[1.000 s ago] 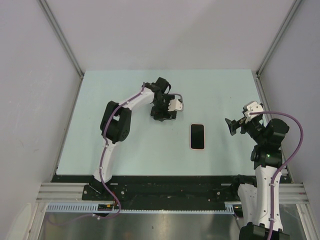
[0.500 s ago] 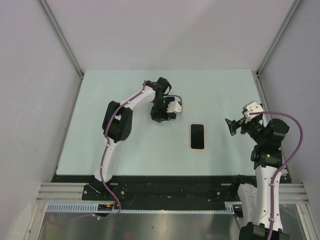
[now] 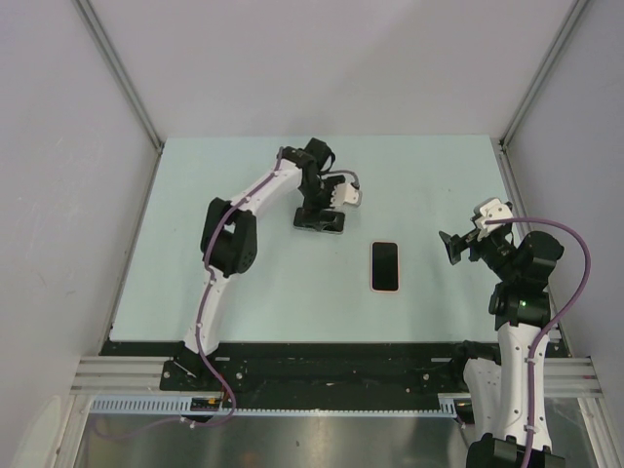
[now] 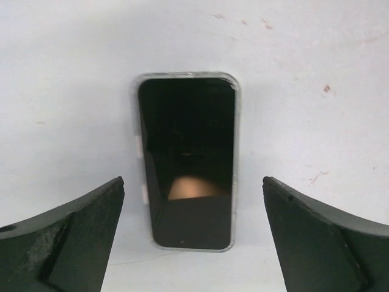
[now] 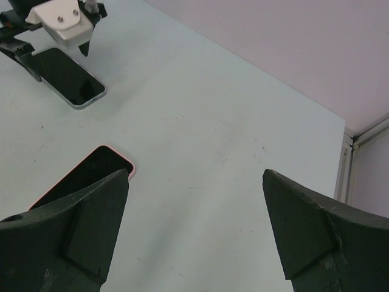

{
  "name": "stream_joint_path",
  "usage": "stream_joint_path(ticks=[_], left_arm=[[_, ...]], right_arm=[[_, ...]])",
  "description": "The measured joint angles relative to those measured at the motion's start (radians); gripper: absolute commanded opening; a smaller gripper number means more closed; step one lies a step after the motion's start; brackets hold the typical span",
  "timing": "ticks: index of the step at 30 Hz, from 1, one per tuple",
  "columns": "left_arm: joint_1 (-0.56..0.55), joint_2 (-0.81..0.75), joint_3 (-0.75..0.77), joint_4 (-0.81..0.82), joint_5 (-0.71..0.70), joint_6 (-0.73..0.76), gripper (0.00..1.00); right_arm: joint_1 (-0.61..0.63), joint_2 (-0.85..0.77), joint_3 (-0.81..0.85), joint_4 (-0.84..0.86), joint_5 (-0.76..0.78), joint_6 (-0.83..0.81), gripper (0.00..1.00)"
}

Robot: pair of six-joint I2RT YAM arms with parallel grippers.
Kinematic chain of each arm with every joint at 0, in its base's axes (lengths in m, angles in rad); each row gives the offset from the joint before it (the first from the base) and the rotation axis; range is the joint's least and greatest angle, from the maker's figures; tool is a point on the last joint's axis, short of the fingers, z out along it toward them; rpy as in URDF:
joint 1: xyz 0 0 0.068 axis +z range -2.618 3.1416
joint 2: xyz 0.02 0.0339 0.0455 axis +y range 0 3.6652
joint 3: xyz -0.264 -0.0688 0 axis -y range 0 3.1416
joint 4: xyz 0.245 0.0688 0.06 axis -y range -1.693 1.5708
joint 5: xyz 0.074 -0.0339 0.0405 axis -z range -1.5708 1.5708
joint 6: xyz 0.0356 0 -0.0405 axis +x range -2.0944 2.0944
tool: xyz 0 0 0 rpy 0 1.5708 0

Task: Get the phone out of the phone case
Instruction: Move the phone to the center of the board.

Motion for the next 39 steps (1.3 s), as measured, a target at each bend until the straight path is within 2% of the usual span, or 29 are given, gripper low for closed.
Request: stream_joint_path(ticks=[7,14,21,27,39], left_arm=[[0.020,-0.011,0.063,0.120,0.050,-0.113,1.00],[0.025,-0.006,0.043,0.349,-0.093,-0.218,1.00],[0.019,0.037,0.017,0.493,-0.235,-0.226,1.00],[0.003,0.032,-0.097,0.547,-0.290,-0.171,1.00],[-0.009,-0.166,-0.433,0.630,-0.266,-0.122,1.00]], right_arm=[[0.000,0.000,0.000,0.000,0.000,0.000,0.96],[0.000,0.000,0.000,0.000,0.000,0.000,0.96],[-0.001,-0.001,0.000,0.000,0.000,0.000,0.96],[-0.002,-0.003,0.000,0.000,0.000,0.000,0.96],[-0.002,-0.006,0.000,0.000,0.000,0.000,0.96]])
